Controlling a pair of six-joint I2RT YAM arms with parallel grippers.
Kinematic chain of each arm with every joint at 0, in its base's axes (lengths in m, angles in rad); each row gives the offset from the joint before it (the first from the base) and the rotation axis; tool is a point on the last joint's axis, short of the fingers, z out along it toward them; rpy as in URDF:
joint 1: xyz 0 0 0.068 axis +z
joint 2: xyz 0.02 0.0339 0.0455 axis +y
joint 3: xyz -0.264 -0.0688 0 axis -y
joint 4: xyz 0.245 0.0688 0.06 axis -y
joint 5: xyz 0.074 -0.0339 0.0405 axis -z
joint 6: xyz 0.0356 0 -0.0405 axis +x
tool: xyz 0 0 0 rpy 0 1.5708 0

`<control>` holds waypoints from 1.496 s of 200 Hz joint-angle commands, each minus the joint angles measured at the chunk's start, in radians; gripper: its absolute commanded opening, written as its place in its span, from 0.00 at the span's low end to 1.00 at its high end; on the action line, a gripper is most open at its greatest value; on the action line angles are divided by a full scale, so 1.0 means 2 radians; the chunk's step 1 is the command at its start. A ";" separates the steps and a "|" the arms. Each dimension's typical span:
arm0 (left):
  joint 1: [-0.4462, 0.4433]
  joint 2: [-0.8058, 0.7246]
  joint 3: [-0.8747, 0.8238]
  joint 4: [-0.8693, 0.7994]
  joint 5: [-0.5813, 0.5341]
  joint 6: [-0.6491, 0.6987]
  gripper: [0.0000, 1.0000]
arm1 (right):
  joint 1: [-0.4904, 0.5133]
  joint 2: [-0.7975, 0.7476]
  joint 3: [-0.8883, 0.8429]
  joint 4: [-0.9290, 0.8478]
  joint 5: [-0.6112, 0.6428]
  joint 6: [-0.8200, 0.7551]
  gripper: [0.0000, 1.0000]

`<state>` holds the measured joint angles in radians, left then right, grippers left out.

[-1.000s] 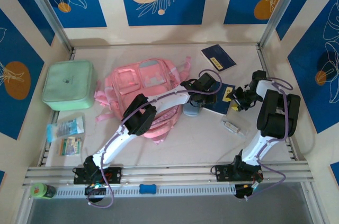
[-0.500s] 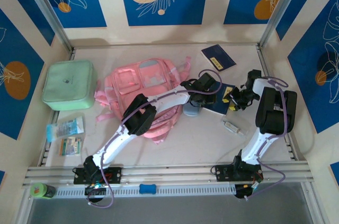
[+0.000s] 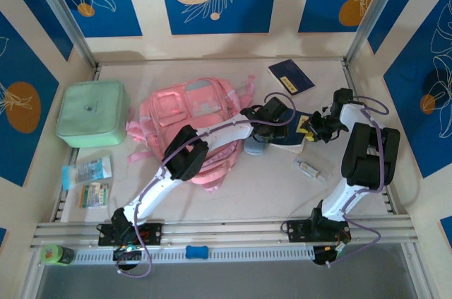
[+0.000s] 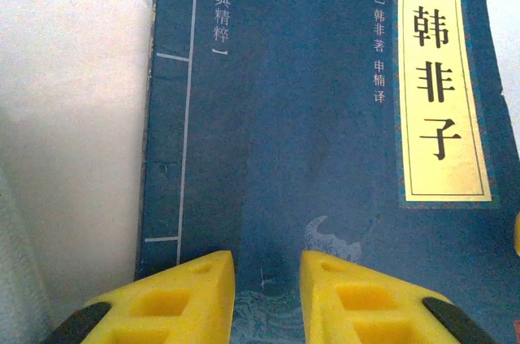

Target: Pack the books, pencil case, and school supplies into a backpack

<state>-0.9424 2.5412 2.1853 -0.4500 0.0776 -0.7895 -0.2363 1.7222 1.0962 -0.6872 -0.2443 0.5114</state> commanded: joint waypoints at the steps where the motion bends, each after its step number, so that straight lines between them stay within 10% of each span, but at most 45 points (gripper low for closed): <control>1: 0.000 0.016 0.000 -0.013 0.004 -0.009 0.28 | -0.004 0.000 0.002 0.011 -0.042 -0.005 0.25; 85: 0.000 0.001 0.001 -0.010 0.005 -0.005 0.28 | -0.024 -0.001 -0.009 0.032 -0.097 0.012 0.00; 157: 0.019 -0.087 0.003 -0.028 0.001 0.024 0.46 | -0.037 -0.071 0.010 0.017 -0.079 0.038 0.00; 299: 0.135 -0.479 -0.525 0.317 0.167 -0.101 0.87 | 0.089 -0.202 0.084 0.006 -0.205 0.066 0.00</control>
<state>-0.6994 1.6276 1.2194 -0.0231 0.2874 -0.8921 -0.1226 1.3636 1.2690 -0.7193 -0.5301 0.6125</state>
